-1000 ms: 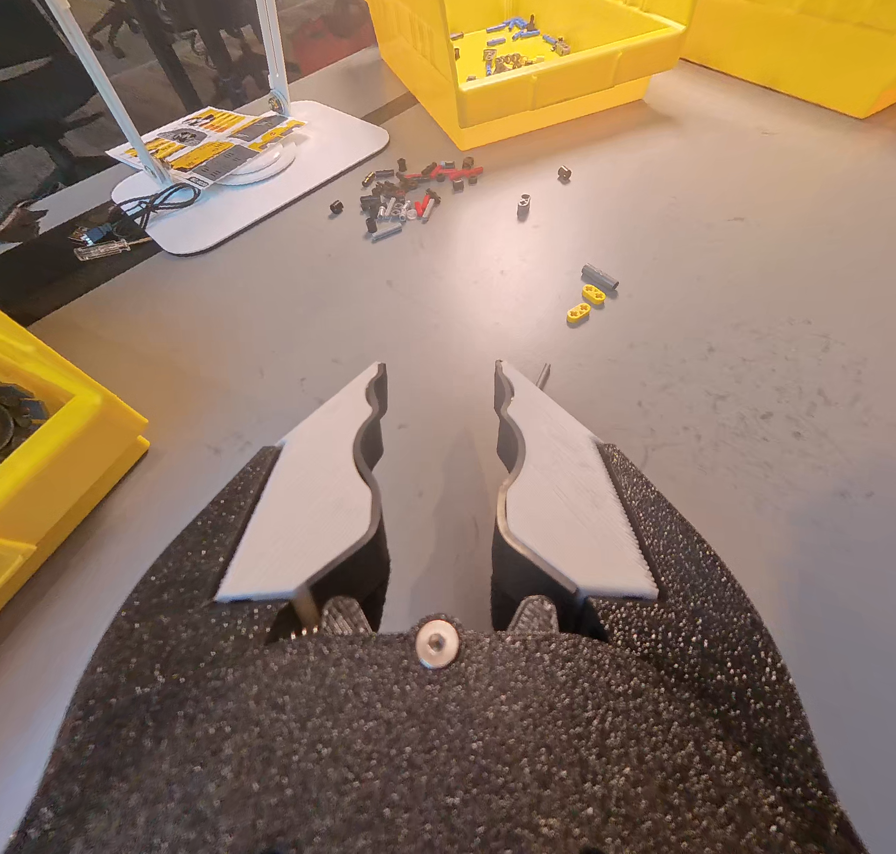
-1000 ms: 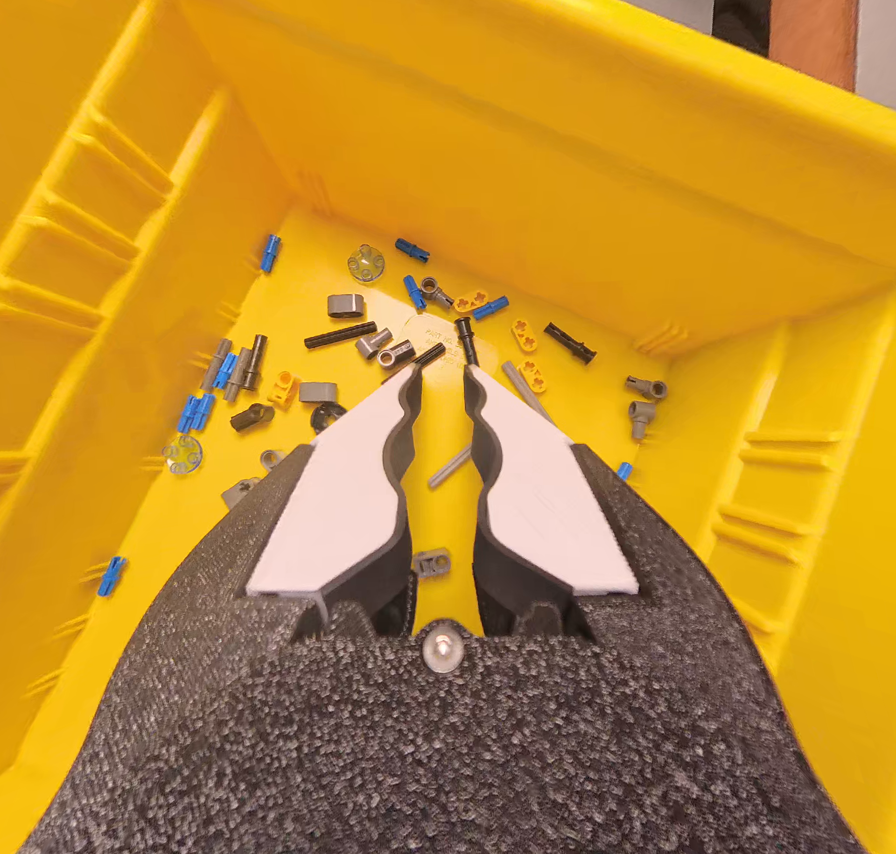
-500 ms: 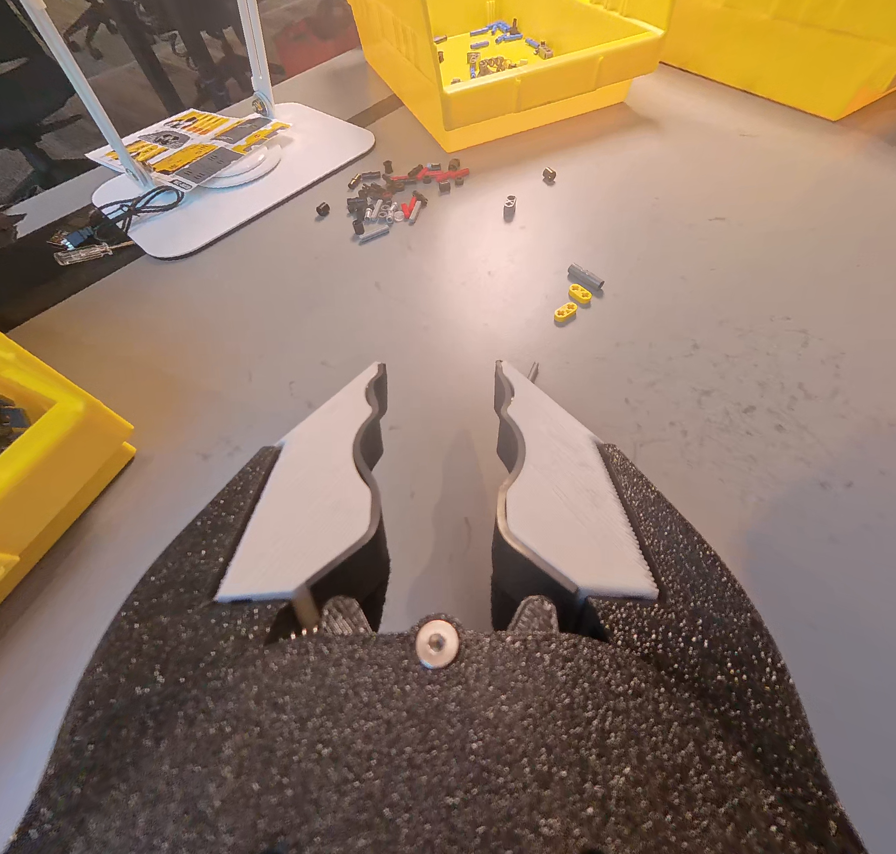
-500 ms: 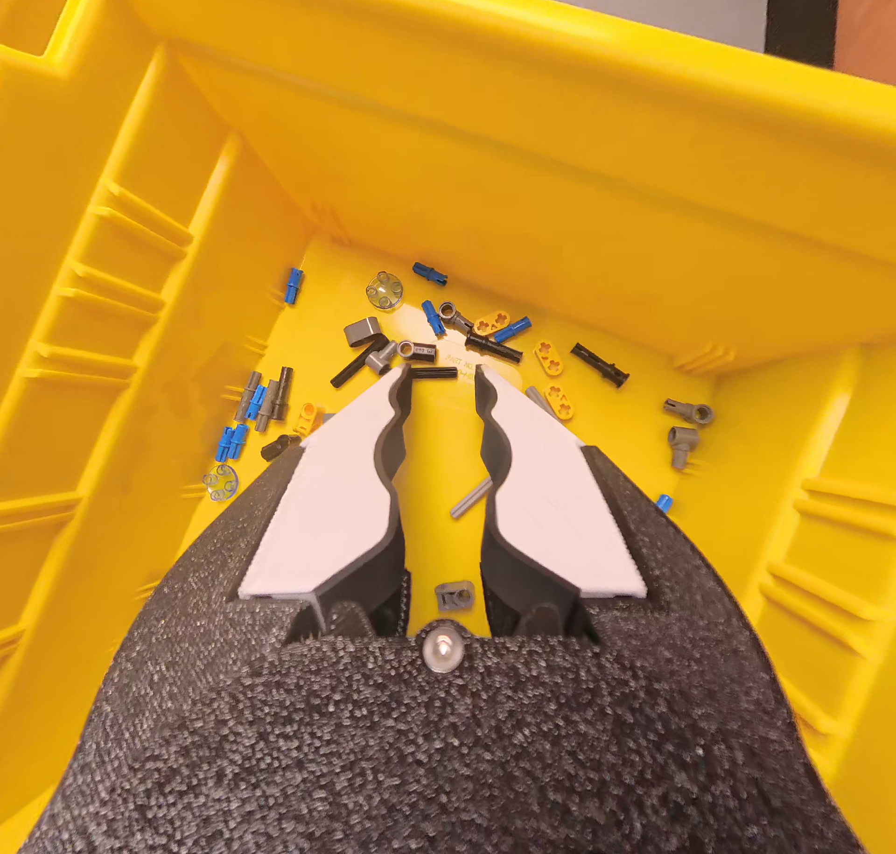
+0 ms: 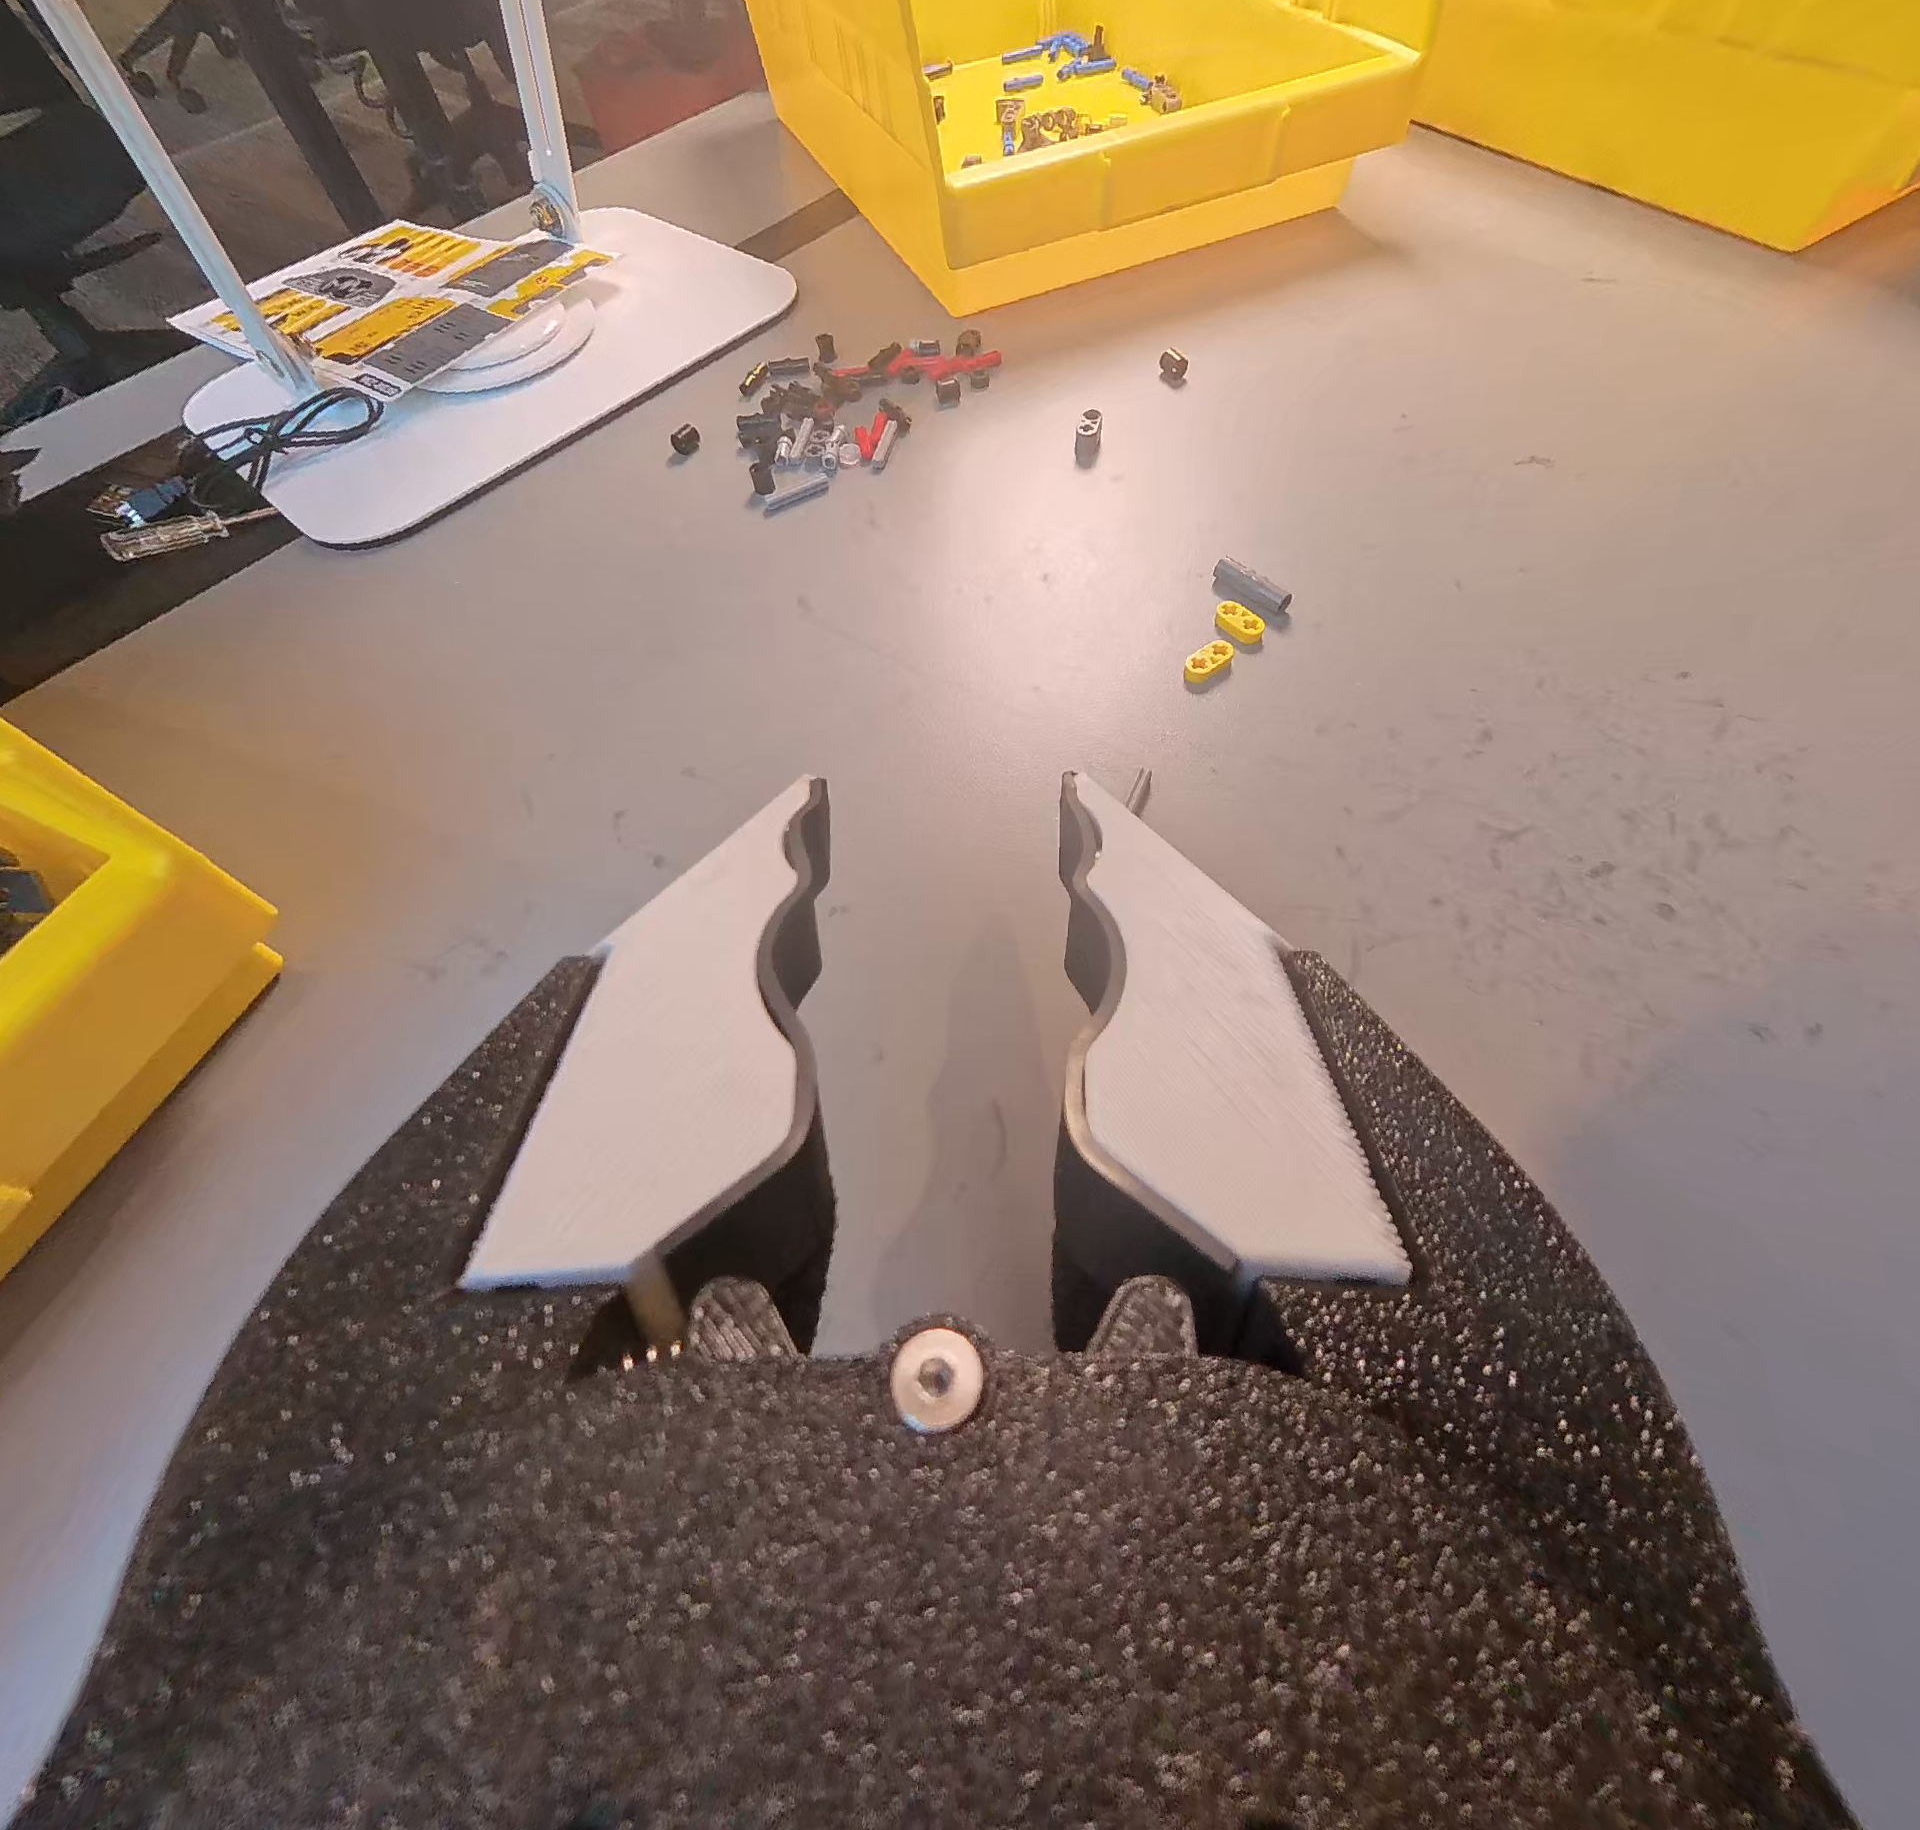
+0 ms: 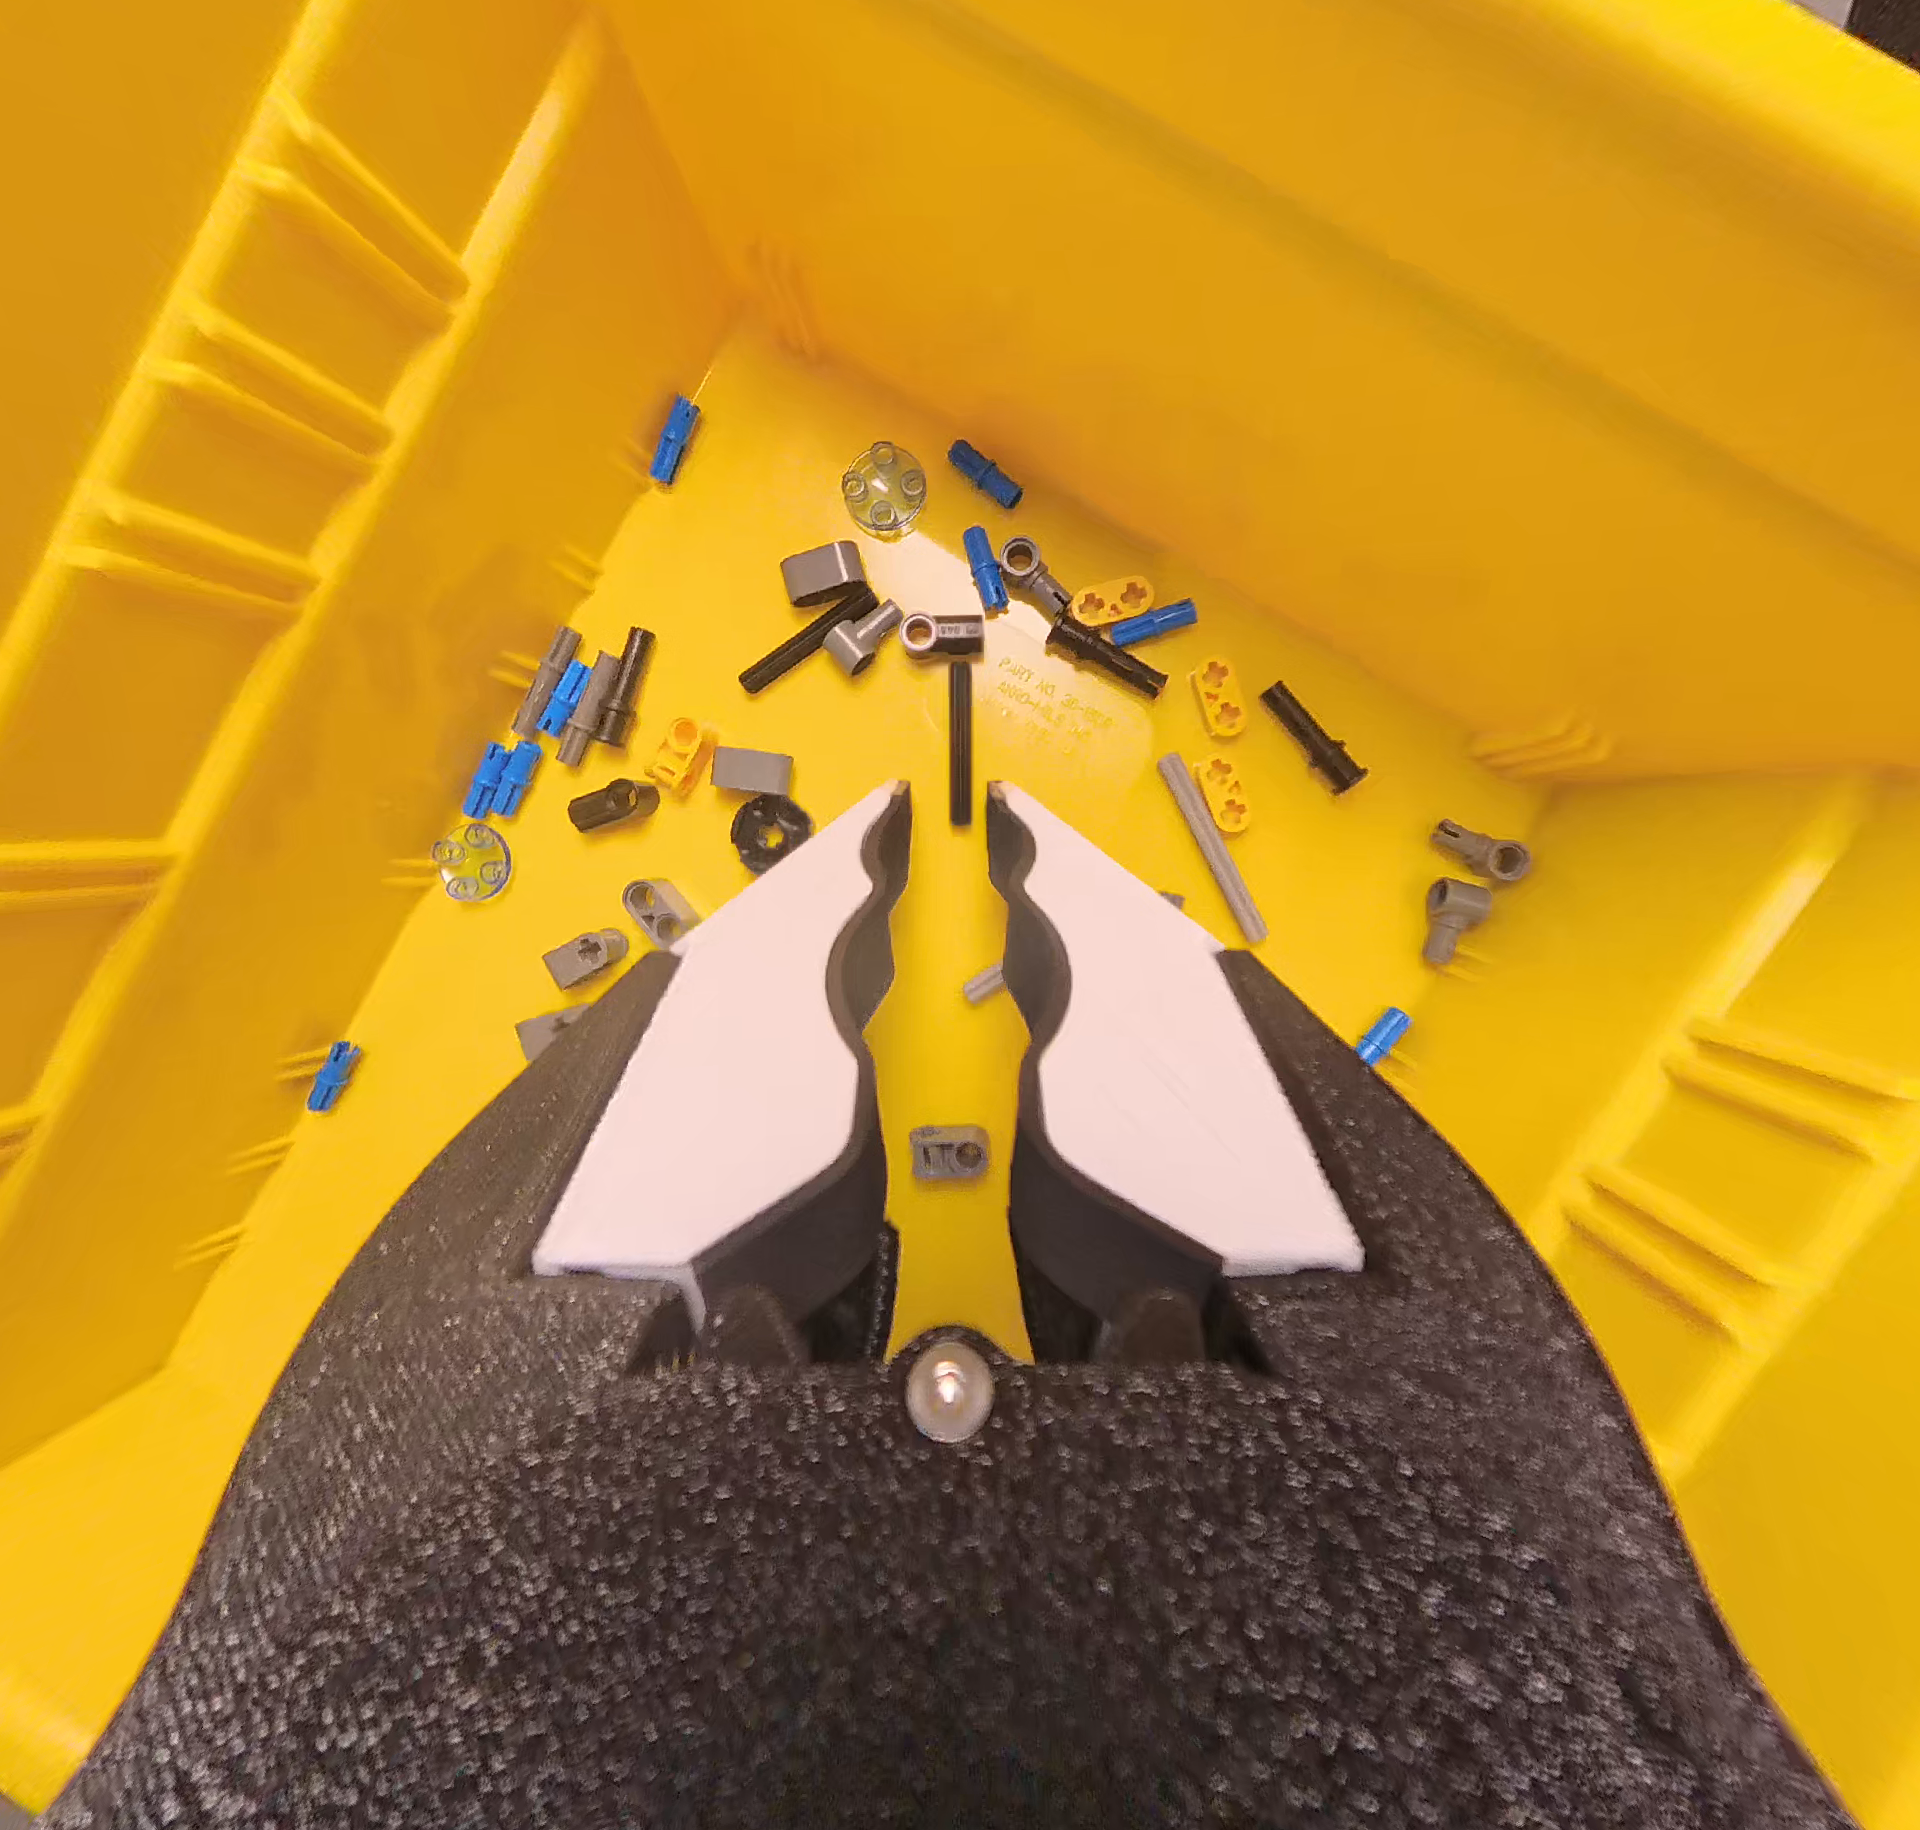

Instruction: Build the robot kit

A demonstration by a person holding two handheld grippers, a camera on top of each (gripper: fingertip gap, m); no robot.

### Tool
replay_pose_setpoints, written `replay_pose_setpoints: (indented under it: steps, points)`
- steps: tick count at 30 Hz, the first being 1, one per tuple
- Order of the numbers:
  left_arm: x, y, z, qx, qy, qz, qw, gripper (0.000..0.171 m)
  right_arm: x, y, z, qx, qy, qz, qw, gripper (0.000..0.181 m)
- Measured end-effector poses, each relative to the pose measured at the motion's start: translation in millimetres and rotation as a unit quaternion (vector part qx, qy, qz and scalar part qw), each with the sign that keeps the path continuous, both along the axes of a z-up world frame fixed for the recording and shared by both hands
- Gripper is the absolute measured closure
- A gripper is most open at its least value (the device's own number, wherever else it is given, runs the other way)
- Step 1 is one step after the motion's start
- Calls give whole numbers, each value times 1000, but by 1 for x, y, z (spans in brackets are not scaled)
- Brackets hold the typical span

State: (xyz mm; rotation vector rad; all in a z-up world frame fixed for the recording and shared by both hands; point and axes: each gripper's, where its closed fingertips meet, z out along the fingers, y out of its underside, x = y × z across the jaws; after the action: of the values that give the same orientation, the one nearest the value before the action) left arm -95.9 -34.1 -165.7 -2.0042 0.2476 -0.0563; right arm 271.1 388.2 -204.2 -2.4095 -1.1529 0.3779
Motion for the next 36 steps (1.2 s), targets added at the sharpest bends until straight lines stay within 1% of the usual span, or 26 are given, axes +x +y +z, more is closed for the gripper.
replay_pose_setpoints:
  steps: [4, 7, 8, 9, 11, 13, 15, 16, 17, 19, 20, 22, 23, 24, 25, 26, 27, 30, 33, 36]
  points:
    - [0, 0, -1, -3, 2, -1, 1000, 128, -2, 1, 6, 22, 3, 30, 999, 159]
    - [1, 0, -1, -2, 4, -2, 1000, 128, 0, 1, 0, 20, -20, 31, 999, 160]
    - [1, 0, -1, -2, 4, -2, 1000, 128, 1, 1, -4, 17, -28, 30, 999, 161]
    - [1, 0, -1, -2, 4, -2, 1000, 128, -2, 1, -2, 15, -15, 30, 999, 169]
    - [1, 0, -1, -1, 4, -1, 1000, 128, -4, -1, -3, 10, -4, 31, 999, 177]
    - [0, 0, -1, -2, 4, 0, 1000, 128, -3, -1, -3, 20, -8, 36, 999, 177]
    - [0, 0, -1, -1, 6, 1, 1000, 128, -1, 2, 2, 52, -20, 41, 998, 178]
    - [0, 0, 0, 0, 6, 1, 1000, 128, -6, 0, 12, 65, -2, 43, 997, 178]
    - [0, -1, 0, 1, 6, 2, 1000, 128, -15, -3, 29, 82, 32, 41, 995, 178]
    - [-1, -1, 0, 2, 5, 3, 1000, 128, -40, -18, 82, 143, 109, 60, 982, 178]
    - [-1, -1, 0, 2, 3, 4, 1000, 128, -56, -34, 110, 173, 141, 83, 971, 178]
    - [-2, 0, 0, 1, 2, 4, 1000, 128, -93, -82, 154, 213, 184, 153, 947, 178]
    - [-2, 0, 0, 0, 2, 4, 1000, 128, -112, -112, 167, 226, 194, 199, 934, 178]
    - [-1, 1, 0, 0, 3, 3, 1000, 128, -131, -144, 173, 232, 193, 251, 920, 178]
    - [-1, 1, 0, 0, 4, 2, 1000, 128, -149, -176, 171, 230, 188, 303, 906, 178]
    - [0, 0, 0, 0, 6, 0, 1000, 128, -166, -206, 165, 222, 183, 349, 892, 178]
    - [1, 0, 0, 1, 6, -2, 1000, 128, -181, -236, 152, 203, 176, 392, 880, 178]
    - [3, -2, 3, 6, 10, -4, 1000, 128, -216, -311, 99, 133, 159, 492, 845, 178]
    - [1, -3, 9, 17, 9, -1, 1000, 128, -238, -362, 50, 82, 146, 549, 819, 177]
    - [-1, -5, 14, 25, 4, 1, 1000, 128, -253, -393, 22, 59, 135, 575, 805, 177]
